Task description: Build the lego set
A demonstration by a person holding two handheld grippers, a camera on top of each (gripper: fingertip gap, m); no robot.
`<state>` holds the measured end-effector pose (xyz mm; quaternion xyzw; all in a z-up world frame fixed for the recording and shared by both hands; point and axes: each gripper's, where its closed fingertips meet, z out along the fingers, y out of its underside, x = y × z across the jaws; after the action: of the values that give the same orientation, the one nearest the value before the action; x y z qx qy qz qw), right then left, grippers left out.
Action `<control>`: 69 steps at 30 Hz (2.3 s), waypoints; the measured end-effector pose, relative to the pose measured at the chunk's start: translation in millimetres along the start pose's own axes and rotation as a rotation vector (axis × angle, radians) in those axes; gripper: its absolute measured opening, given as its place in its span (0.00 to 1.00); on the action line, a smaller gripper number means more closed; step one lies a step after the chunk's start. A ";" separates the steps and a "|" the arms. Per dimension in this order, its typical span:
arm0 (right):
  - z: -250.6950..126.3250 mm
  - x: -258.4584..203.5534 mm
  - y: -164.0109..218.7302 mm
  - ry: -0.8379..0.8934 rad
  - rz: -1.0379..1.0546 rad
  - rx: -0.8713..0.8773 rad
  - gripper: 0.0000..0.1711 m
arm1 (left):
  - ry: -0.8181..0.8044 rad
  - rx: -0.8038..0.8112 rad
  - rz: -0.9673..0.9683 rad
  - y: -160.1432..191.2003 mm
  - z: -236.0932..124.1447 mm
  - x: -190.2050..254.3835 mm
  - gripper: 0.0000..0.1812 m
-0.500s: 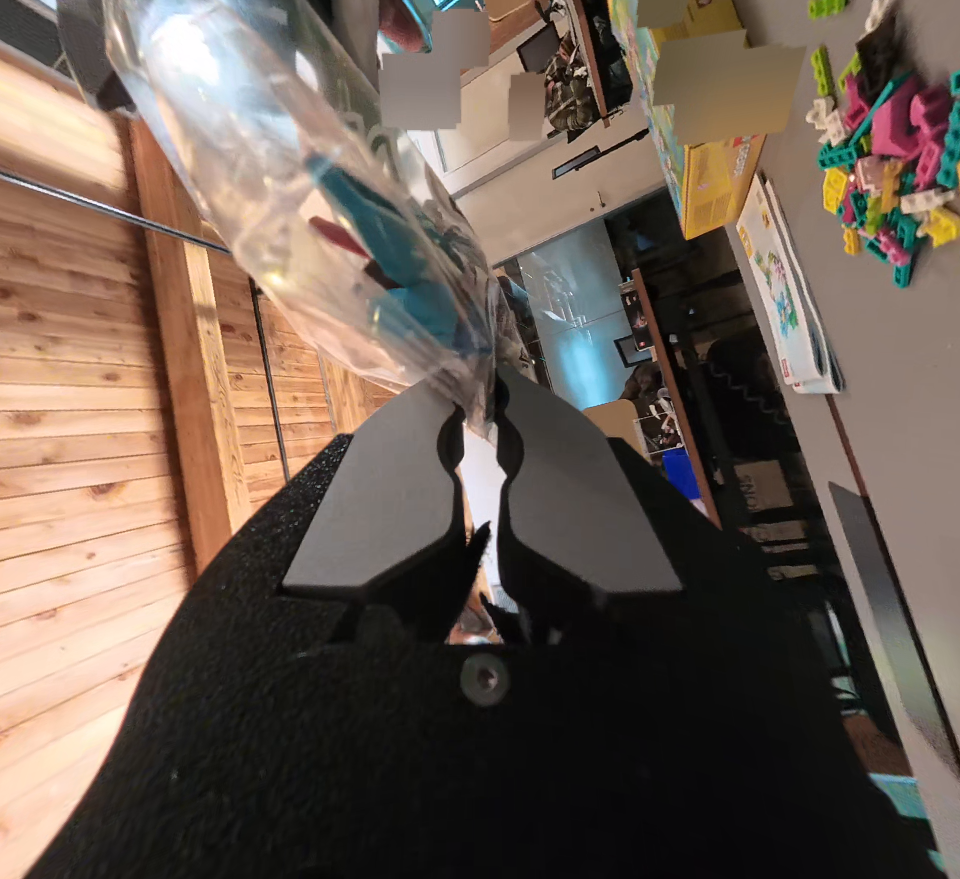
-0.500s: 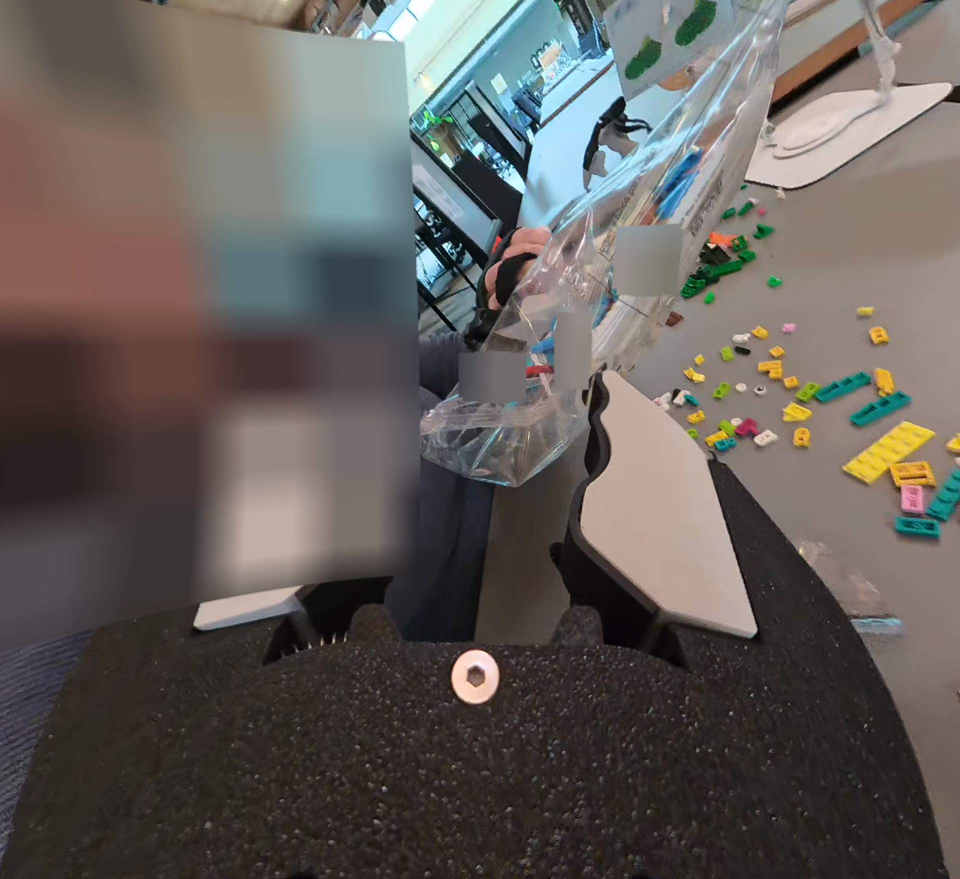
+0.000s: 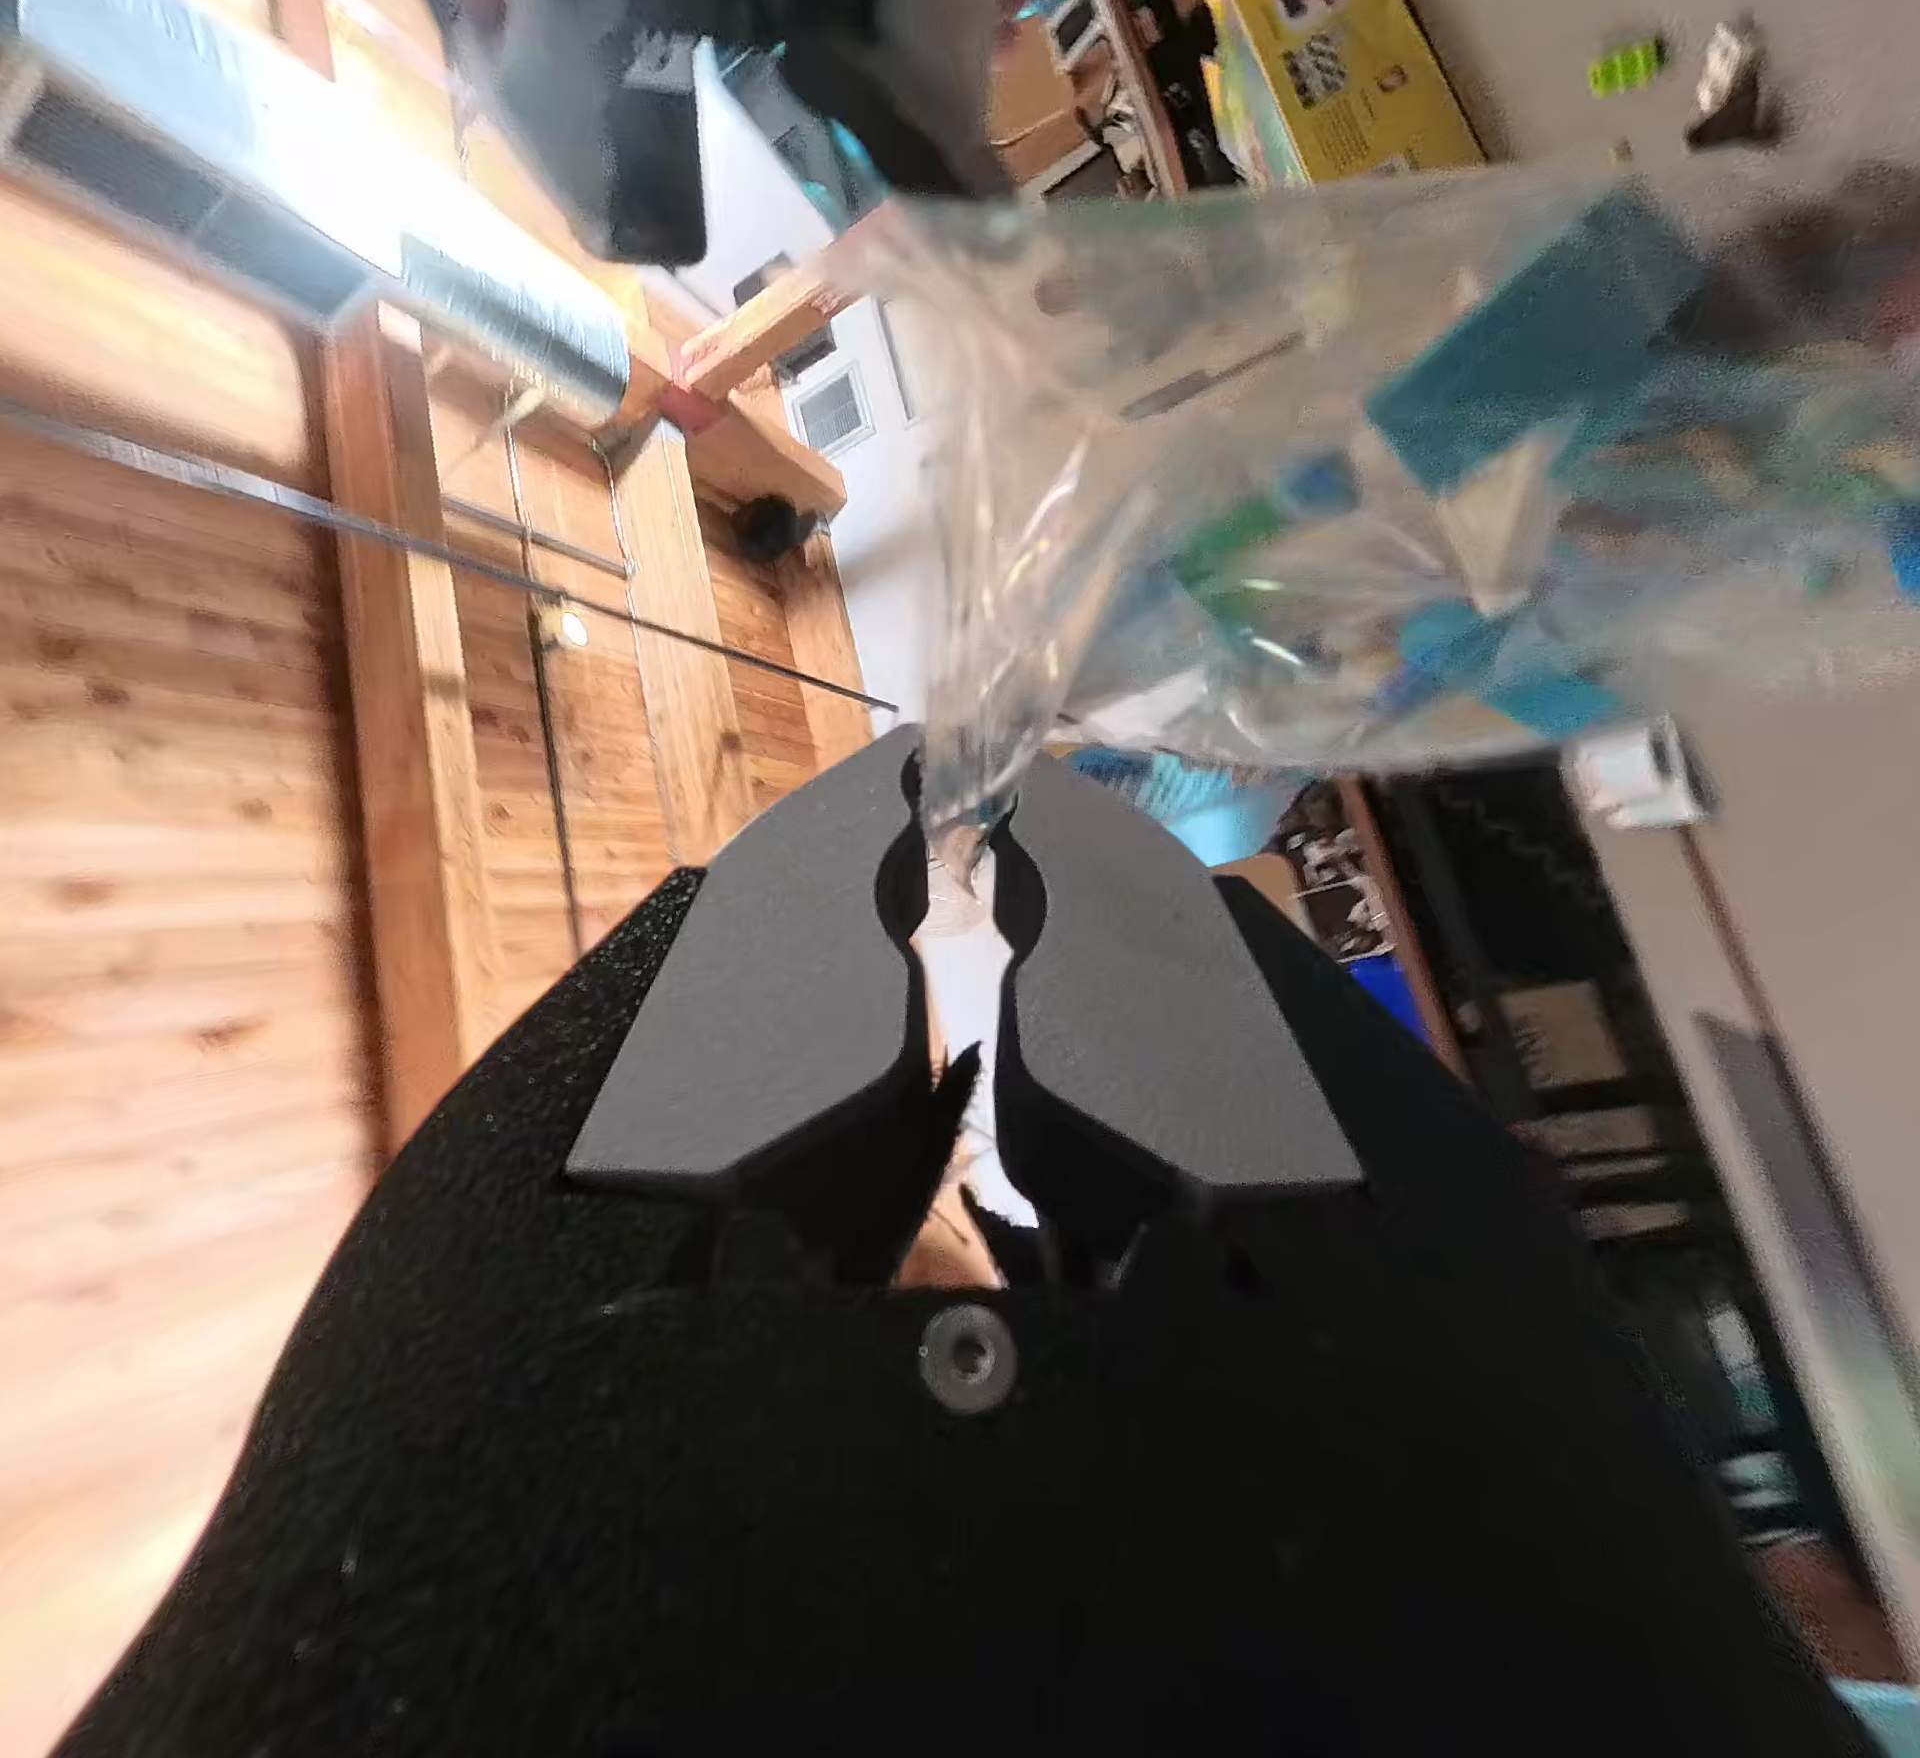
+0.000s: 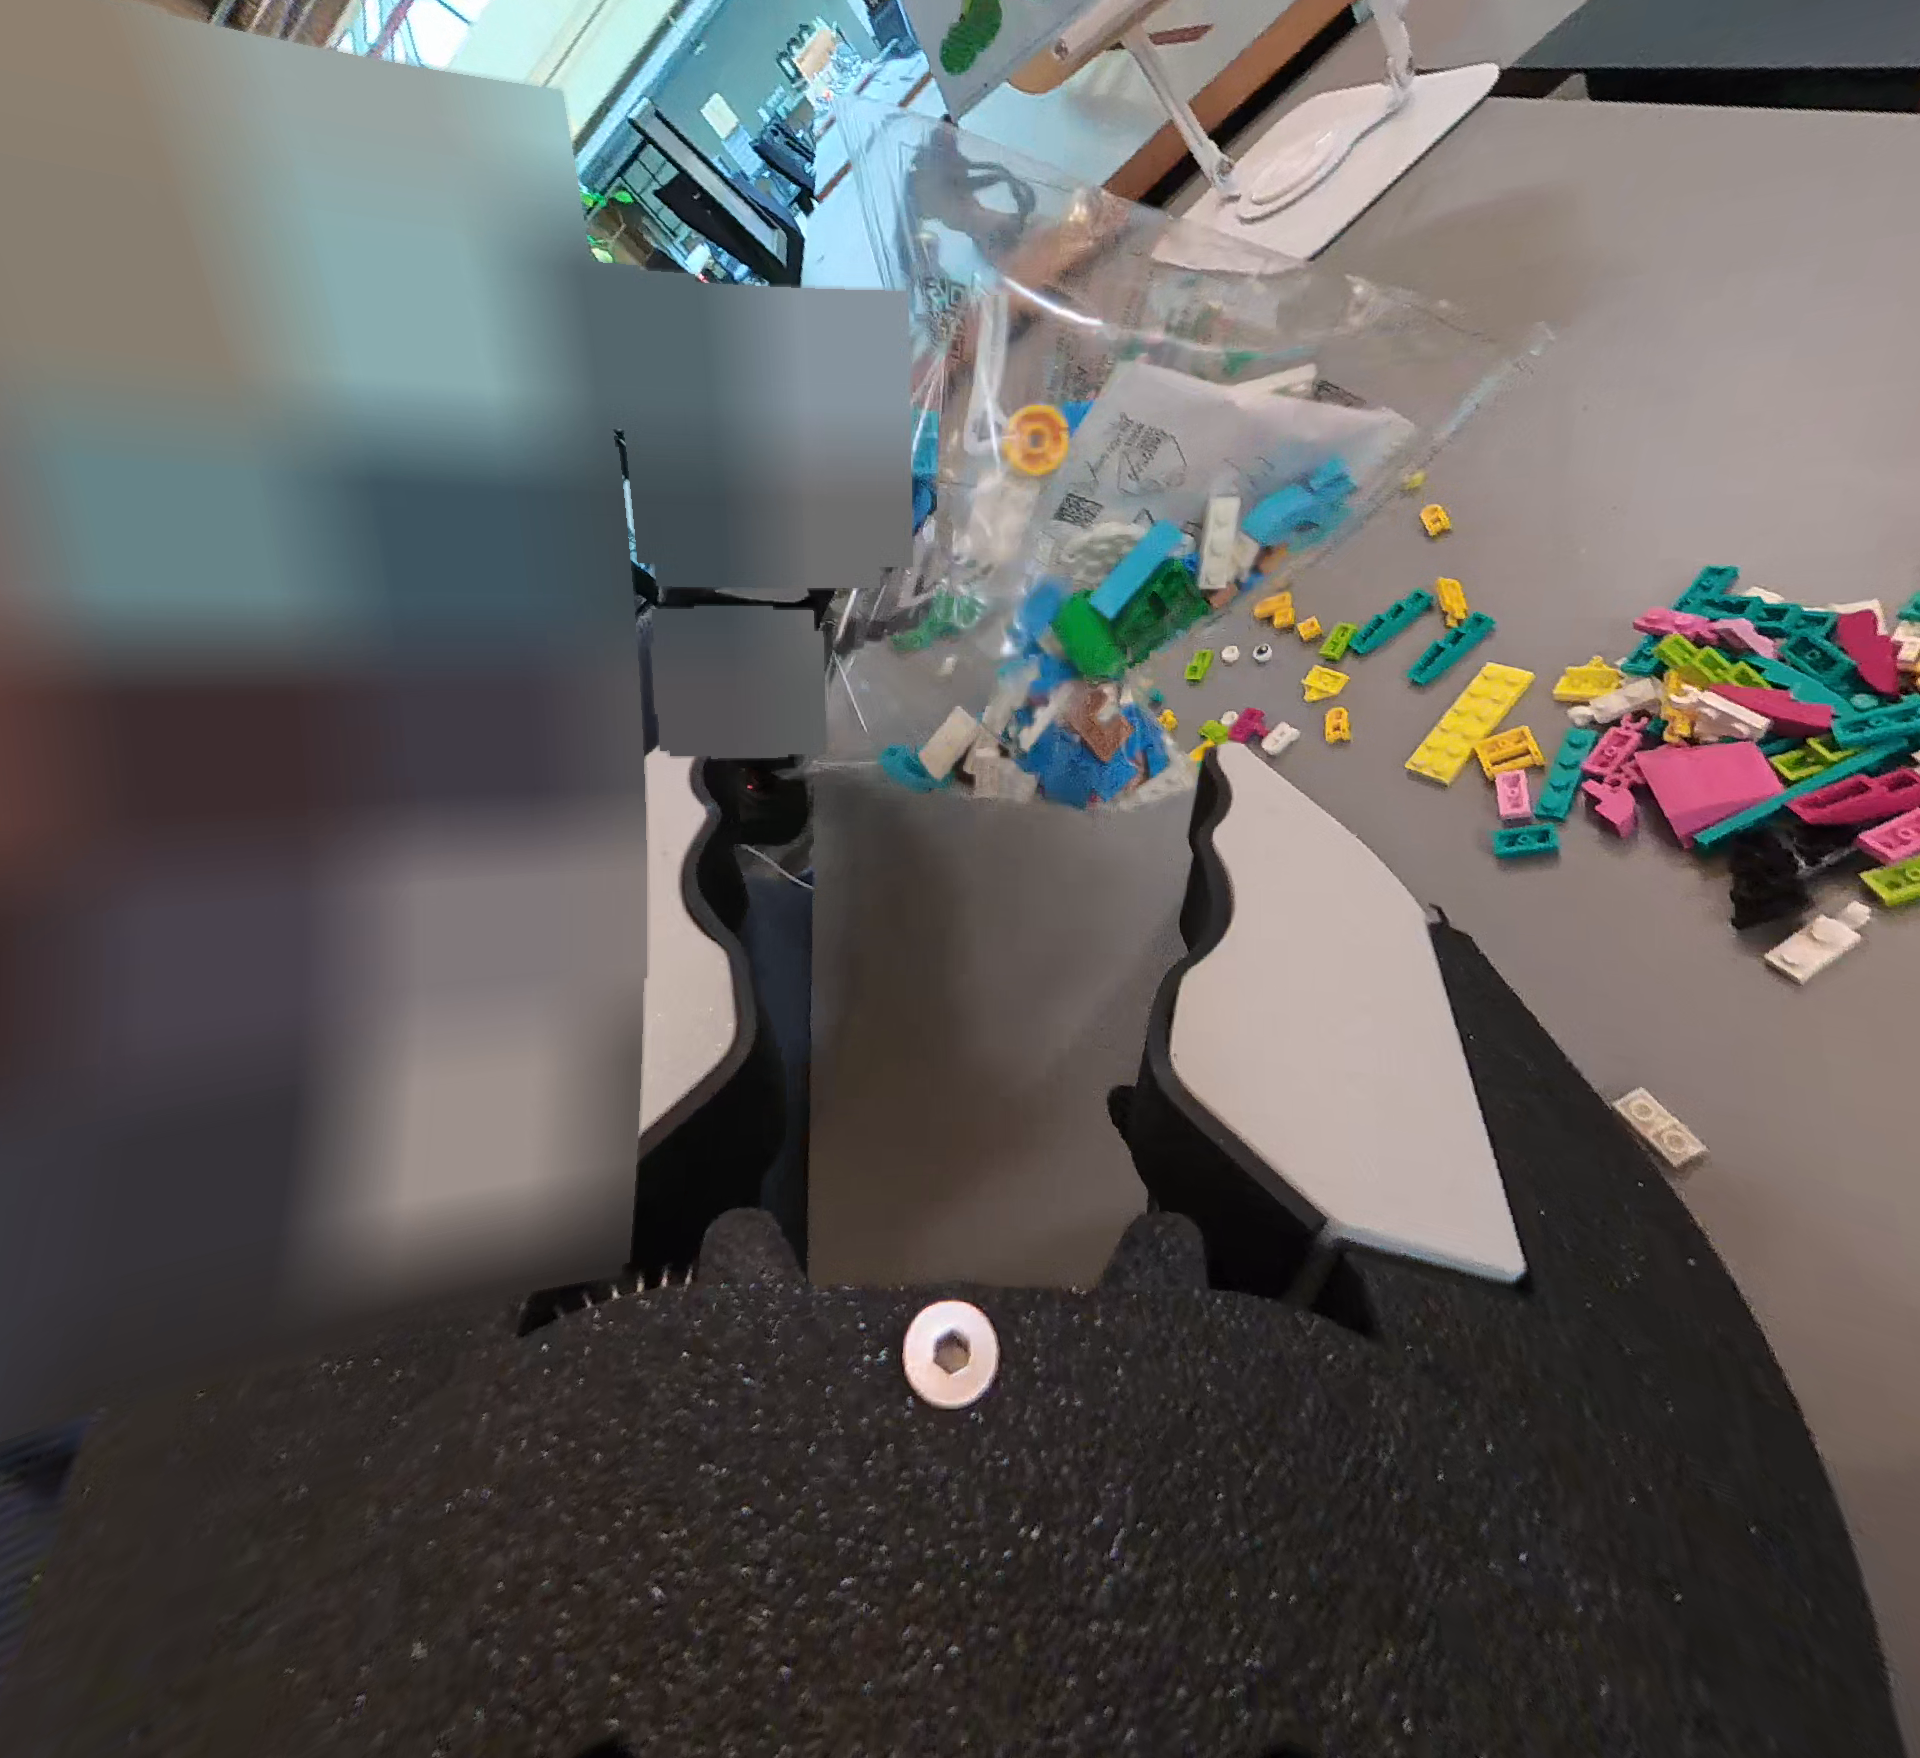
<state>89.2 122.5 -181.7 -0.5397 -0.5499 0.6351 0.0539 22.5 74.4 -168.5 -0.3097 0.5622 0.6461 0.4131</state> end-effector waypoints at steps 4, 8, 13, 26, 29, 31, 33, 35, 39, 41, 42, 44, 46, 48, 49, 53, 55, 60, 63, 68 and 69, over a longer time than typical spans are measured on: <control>-0.6 -1.5 1.4 0.051 -0.005 -0.007 0.46 | -0.061 0.011 -0.271 7.1 -8.8 -5.2 0.04; -3.4 -16.7 -9.4 0.128 -0.064 0.026 0.43 | -0.206 0.051 -0.612 21.9 -19.1 -25.8 0.04; 17.8 -44.2 -13.0 0.124 -0.116 0.128 0.46 | -0.327 0.081 -1.067 51.7 -24.3 -39.2 0.03; 106.5 -20.5 -8.4 -0.459 0.251 0.506 0.46 | -0.447 0.168 -1.708 82.6 -21.4 -39.5 0.04; 114.9 -26.3 -13.9 -0.525 0.259 0.511 0.39 | -0.447 0.163 -1.712 83.9 -22.7 -37.2 0.04; 120.0 -27.9 -13.1 -0.529 0.241 0.488 0.32 | -0.457 0.165 -1.725 86.9 -25.0 -36.4 0.04; 118.0 -30.6 -15.0 -0.551 0.245 0.494 0.22 | -0.464 0.168 -1.719 90.4 -28.2 -36.0 0.04; 113.5 -33.1 -16.6 -0.550 0.228 0.500 0.16 | -0.464 0.163 -1.698 93.4 -31.3 -34.6 0.04; 102.4 -38.7 -21.6 -0.526 0.176 0.506 0.12 | -0.462 0.169 -1.648 93.3 -35.0 -34.1 0.04; 96.9 -41.1 -24.8 -0.514 0.153 0.509 0.11 | -0.461 0.169 -1.614 92.0 -36.1 -35.6 0.04; 94.0 -42.3 -26.6 -0.509 0.141 0.512 0.11 | -0.460 0.169 -1.600 91.5 -36.4 -36.1 0.04; 88.3 -44.6 -30.2 -0.496 0.115 0.519 0.11 | -0.458 0.168 -1.574 91.5 -37.3 -36.6 0.04; 83.4 -46.5 -34.0 -0.477 0.086 0.527 0.10 | -0.452 0.161 -1.547 91.5 -38.0 -35.6 0.04; 80.1 -48.3 -36.8 -0.453 0.054 0.528 0.09 | -0.446 0.153 -1.515 91.3 -39.0 -34.1 0.04; 79.0 -49.3 -37.8 -0.440 0.038 0.527 0.08 | -0.443 0.148 -1.499 91.0 -39.6 -33.3 0.04; 75.5 -54.6 -41.1 -0.412 -0.015 0.525 0.06 | -0.426 0.124 -1.419 88.4 -41.6 -30.9 0.03; 74.1 -56.3 -41.9 -0.388 -0.047 0.519 0.05 | -0.421 0.109 -1.355 86.7 -43.9 -31.2 0.03; 72.0 -62.1 -41.5 -0.298 -0.181 0.487 0.03 | -0.415 0.070 -1.175 81.7 -49.8 -34.1 0.03; 69.6 -67.3 -42.0 -0.222 -0.312 0.469 0.02 | -0.427 0.043 -1.061 78.7 -52.6 -37.3 0.03; 65.5 -80.3 -42.6 -0.160 -0.501 0.447 0.02 | -0.444 0.023 -0.975 74.6 -54.2 -39.4 0.03; 65.6 -82.2 -42.0 -0.153 -0.530 0.440 0.02 | -0.445 0.020 -0.961 74.0 -54.2 -39.1 0.03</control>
<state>52.1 42.5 -110.8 -0.3045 -0.5233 0.7409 0.2905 -28.0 11.9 -109.4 -0.3840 0.2618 0.4288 0.7747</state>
